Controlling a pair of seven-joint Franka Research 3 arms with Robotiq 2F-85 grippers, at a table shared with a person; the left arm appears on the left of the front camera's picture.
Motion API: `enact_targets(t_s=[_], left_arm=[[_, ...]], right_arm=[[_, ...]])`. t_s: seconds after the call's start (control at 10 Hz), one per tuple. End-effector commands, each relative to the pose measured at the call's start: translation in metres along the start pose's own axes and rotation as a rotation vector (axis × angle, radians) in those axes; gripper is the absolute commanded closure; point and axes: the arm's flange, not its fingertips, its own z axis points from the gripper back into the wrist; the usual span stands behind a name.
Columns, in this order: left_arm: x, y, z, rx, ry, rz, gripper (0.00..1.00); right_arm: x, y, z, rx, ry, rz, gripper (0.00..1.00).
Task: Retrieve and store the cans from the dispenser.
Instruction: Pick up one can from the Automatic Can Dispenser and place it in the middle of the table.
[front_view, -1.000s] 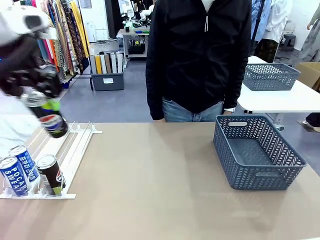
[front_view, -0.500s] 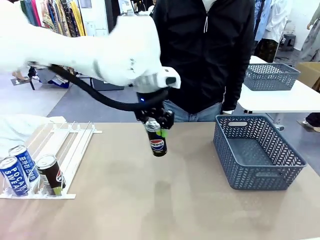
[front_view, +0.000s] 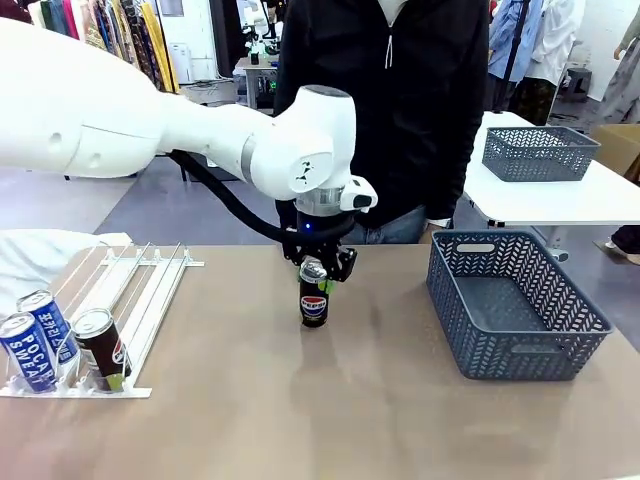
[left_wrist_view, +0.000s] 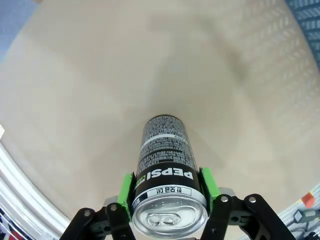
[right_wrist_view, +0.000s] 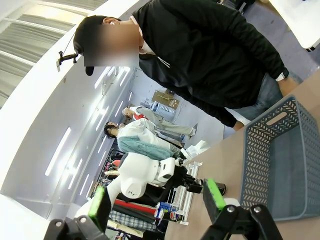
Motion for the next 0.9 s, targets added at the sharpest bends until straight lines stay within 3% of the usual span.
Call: enact_targets(t_s=[0.0, 0.2, 0.3, 0.4, 0.5, 0.8], left_arm=[[0.0046, -0.0024, 0.0040, 0.042, 0.030, 0.017, 1.00], [0.0026, -0.0018, 0.0052, -0.002, 0.046, 0.010, 1.00], [0.0028, -0.0009, 0.0048, -0.015, 0.046, 0.020, 0.85], [0.0021, 0.0001, 0.0058, -0.014, 0.040, 0.013, 0.27], [0.0016, 0.0010, 0.0052, -0.016, 0.038, 0.018, 0.00], [-0.0028, 0.0029, 0.0122, -0.024, 0.003, 0.032, 0.00]], right_arm=[[0.0022, 0.0034, -0.0013, 0.030, -0.018, 0.004, 0.00], [0.0022, 0.0034, -0.0013, 0.030, -0.018, 0.004, 0.00], [0.0022, 0.0034, -0.0013, 0.030, -0.018, 0.004, 0.00], [0.0022, 0.0034, -0.0013, 0.030, -0.018, 0.004, 0.00], [0.0022, 0.0034, -0.0013, 0.030, -0.018, 0.004, 0.00], [0.0022, 0.0034, -0.0013, 0.030, -0.018, 0.004, 0.00]])
